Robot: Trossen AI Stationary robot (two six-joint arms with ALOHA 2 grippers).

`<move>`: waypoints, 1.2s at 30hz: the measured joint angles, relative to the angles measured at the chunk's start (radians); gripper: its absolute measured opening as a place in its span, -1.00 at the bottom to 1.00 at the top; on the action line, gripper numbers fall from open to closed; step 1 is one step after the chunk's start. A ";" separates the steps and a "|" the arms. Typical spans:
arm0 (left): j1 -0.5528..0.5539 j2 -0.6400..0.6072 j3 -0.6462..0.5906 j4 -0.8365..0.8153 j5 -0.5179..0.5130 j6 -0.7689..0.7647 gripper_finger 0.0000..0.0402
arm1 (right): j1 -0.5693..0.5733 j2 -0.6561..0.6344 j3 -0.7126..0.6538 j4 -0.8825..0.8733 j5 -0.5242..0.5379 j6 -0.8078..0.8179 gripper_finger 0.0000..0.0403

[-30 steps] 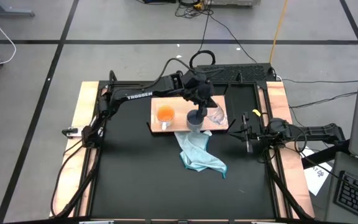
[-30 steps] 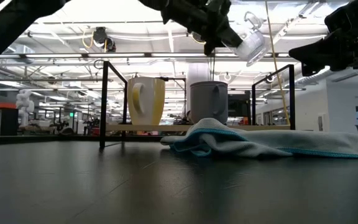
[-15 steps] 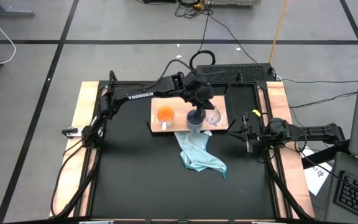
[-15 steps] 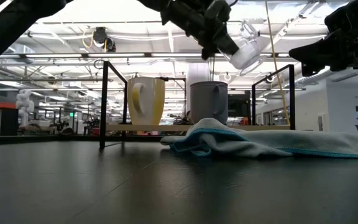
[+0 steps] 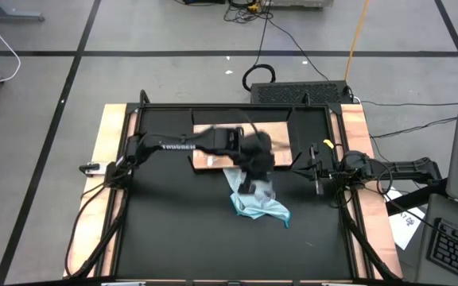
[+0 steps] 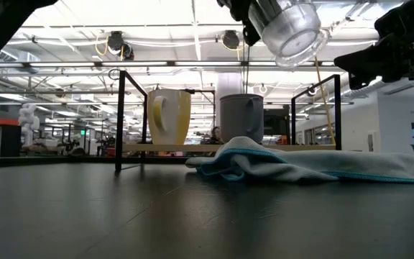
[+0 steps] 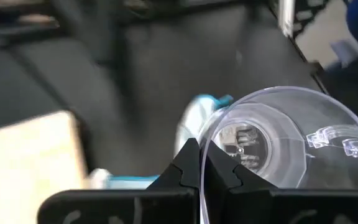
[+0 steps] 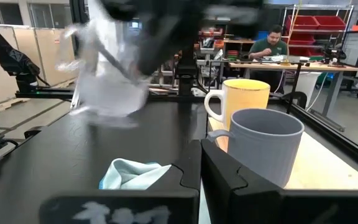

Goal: Stack small to large cups/mugs on shelf
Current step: Put the transparent mug on the shelf

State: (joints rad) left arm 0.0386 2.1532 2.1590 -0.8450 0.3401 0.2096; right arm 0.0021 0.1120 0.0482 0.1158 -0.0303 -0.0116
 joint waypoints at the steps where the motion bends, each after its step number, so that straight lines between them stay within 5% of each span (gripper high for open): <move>1: -0.018 0.000 -0.006 -0.007 -0.013 -0.003 -1.00 | 0.000 0.000 0.000 0.000 0.000 0.000 -1.00; 15: -0.180 0.000 -0.166 0.047 -0.207 -0.133 -1.00 | 0.000 0.000 0.000 0.000 0.000 0.000 -1.00; 25: -0.224 0.002 -0.316 0.176 -0.210 -0.220 -1.00 | 0.000 0.000 0.000 0.000 0.000 0.000 -1.00; 36: -0.280 0.024 -0.325 0.211 -0.209 -0.283 -1.00 | 0.000 0.000 0.000 0.000 0.000 0.000 -1.00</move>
State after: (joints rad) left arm -0.2417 2.1776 1.8343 -0.6337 0.1310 -0.0730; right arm 0.0017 0.1120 0.0481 0.1154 -0.0303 -0.0113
